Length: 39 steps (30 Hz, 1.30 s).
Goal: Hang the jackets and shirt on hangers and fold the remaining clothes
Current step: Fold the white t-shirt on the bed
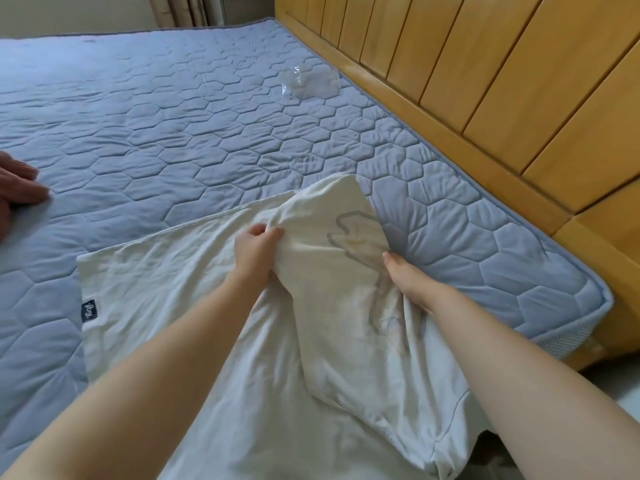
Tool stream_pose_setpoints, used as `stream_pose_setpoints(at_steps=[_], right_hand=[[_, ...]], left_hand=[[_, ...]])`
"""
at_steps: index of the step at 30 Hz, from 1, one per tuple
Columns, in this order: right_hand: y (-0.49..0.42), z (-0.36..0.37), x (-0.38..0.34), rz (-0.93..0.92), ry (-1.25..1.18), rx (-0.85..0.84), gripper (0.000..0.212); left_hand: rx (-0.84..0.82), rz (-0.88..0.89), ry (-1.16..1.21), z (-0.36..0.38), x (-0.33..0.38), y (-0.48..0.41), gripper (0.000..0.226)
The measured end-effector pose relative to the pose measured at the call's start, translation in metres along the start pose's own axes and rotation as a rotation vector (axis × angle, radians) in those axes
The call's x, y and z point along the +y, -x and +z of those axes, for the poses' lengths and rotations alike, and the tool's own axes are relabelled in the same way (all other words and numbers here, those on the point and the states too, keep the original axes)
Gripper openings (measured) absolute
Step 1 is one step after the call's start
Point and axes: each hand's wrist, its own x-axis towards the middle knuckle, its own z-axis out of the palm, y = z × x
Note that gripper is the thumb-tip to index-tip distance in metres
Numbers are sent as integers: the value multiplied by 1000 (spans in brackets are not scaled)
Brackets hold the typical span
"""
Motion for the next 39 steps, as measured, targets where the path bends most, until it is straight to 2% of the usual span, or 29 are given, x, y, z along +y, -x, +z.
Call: stream_pose_setpoints(at_steps=[2,3,5,7,10,16,18,19,20,22,23,24,26,27,28,29,30,31,32,33,34,35,37,39], right_hand=[[3,3,2,12,44,20,58],[5,5,3,14,68,31,57],[7,8,5,13,98,43,57],[8,7,6,14,110,44,58],[8,6,0,32,127,37,59],[12,8,-5,4,233,9,59],[14,7,-5,8,248,7,60],[15,6,-5,6,252,4,59],[15,5,-5,-3,256,1,58],[15,4,-5,-23,256,-8,55],[15,4,-6,-29,259,-11,55],[16,5,-6,-29,264,-10,56],[14,6,-6,-9,254,-5,60],[12,7,-5,7,248,-4,63],[12,9,-3,17,256,-2,65],[12,12,-1,16,272,5,67],[13,15,0,6,306,18,69],[15,20,0,-8,360,48,72],[18,26,0,-17,432,89,73],[22,32,0,-19,509,137,74],[26,37,1,-25,573,181,74],[29,40,2,-39,615,213,74],[36,43,3,-72,662,216,75],[44,41,3,-100,720,183,72]], left_hand=[[-39,15,-166,-7,-10,6,21],[-57,-68,-153,-7,-9,5,27],[-114,-292,85,-3,0,-3,42],[-210,-405,248,5,11,-13,53],[-294,-442,234,15,20,-24,58],[-401,-438,19,24,38,-33,47],[-341,-349,54,30,43,-31,23],[-270,-216,57,33,46,-28,10],[-169,-30,5,33,49,-25,11],[63,319,-288,31,55,-18,23],[154,395,-410,28,51,-19,19],[196,376,-469,25,47,-20,12],[188,162,-521,19,35,-22,39],[187,112,-583,16,29,-19,52],[199,175,-697,15,25,-15,58],[205,328,-843,18,22,-7,62],[175,535,-973,24,21,3,64],[72,747,-1075,32,20,11,65],[-84,903,-1184,40,17,19,63],[-256,973,-1280,45,8,24,61],[-412,947,-1379,47,-5,27,60],[-512,842,-1479,44,-18,28,59],[-523,631,-1559,33,-35,27,60],[-437,576,-1597,32,-36,30,61]])
